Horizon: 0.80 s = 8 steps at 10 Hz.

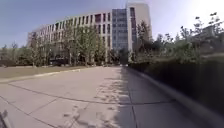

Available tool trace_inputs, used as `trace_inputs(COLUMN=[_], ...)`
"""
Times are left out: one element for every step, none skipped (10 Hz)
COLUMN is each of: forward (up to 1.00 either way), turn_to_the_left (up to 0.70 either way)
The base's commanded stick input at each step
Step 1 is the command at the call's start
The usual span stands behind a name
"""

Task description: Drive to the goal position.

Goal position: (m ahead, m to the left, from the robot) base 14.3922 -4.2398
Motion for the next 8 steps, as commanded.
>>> trace_inputs(forward=[0.70, 0.70, 0.70, 0.70, 0.70, 0.70, 0.70, 0.70], turn_to_the_left=[0.00, 0.00, 0.00, 0.00, 0.00, 0.00, 0.00, 0.00])
